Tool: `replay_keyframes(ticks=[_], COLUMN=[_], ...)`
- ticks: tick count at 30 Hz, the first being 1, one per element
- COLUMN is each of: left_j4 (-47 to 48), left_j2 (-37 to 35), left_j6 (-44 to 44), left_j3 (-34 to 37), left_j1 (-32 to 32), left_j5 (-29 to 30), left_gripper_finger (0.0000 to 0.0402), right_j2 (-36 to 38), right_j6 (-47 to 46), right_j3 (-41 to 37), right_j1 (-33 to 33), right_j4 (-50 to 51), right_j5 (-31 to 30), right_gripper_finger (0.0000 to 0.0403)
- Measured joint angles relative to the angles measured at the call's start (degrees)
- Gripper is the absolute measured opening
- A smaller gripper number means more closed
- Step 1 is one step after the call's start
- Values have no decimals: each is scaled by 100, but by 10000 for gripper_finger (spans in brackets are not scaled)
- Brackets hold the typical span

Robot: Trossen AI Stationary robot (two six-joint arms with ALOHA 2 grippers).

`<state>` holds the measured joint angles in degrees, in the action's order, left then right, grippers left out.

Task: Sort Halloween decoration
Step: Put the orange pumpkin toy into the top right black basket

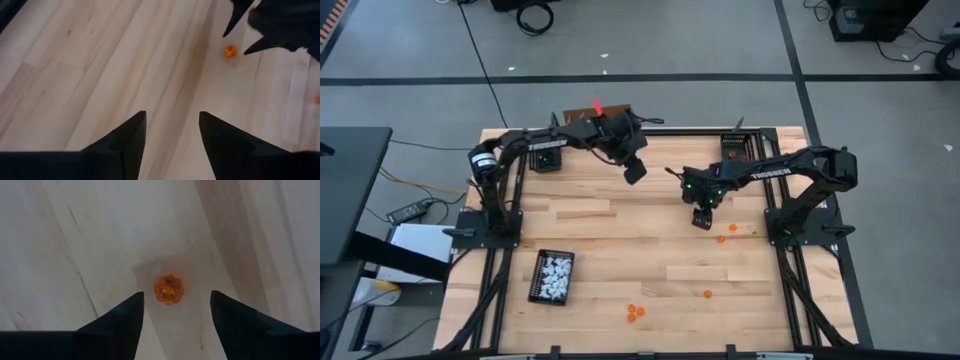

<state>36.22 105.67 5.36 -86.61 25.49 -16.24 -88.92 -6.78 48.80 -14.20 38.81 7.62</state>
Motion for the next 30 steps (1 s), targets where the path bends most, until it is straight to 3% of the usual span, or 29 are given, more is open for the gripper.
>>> replay_keyframes(ticks=[11, 20, 30], left_j4=[292, 456, 518], left_j2=[-64, -61, -58], left_j6=[-93, -94, -71], left_j3=[4, 4, 4], left_j1=[-8, 45, 239], left_j5=[138, 177, 182], left_gripper_finger=[194, 194, 194], right_j2=[2, 4, 4], right_j6=[705, 723, 1123], right_j3=[-450, -606, -606], right_j1=[303, 332, 504], right_j4=[-550, -961, -1059], right_j5=[-454, -508, -687], right_gripper_finger=[225, 222, 132])
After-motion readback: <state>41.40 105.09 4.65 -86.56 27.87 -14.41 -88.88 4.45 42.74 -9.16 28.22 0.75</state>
